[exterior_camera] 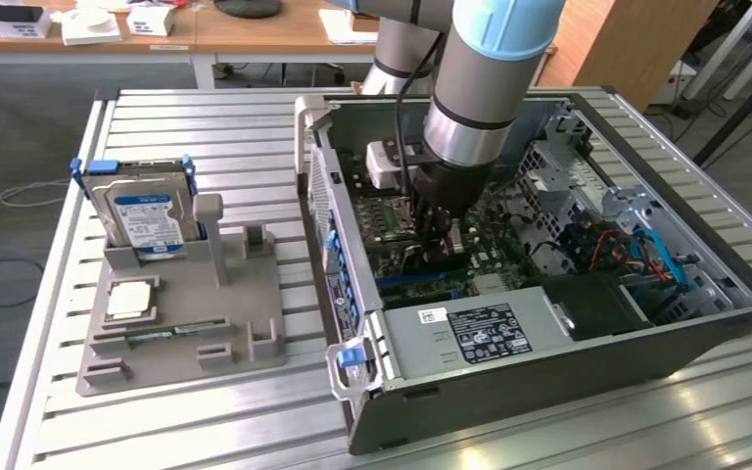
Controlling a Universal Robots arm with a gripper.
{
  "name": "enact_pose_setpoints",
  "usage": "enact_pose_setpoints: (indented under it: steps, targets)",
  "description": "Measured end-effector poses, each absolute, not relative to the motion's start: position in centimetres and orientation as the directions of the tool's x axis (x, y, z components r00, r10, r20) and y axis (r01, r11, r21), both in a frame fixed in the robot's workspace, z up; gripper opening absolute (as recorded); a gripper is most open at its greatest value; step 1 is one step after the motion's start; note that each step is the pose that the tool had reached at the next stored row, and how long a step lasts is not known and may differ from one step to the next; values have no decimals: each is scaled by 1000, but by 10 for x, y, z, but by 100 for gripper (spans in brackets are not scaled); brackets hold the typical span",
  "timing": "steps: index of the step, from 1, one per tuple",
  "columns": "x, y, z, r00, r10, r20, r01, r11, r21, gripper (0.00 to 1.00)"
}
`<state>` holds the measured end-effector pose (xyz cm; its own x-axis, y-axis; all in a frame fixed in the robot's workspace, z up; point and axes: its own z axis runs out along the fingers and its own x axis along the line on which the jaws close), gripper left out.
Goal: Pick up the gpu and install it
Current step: 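Insert the gpu into the slot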
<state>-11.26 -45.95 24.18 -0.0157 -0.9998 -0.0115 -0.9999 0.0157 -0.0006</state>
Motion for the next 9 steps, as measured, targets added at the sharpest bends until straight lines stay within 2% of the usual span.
enact_pose_setpoints:
  steps: [9]
  targets:
    - [-113, -459, 242, -16, -1000, -11, -1000, 16, -1, 27]
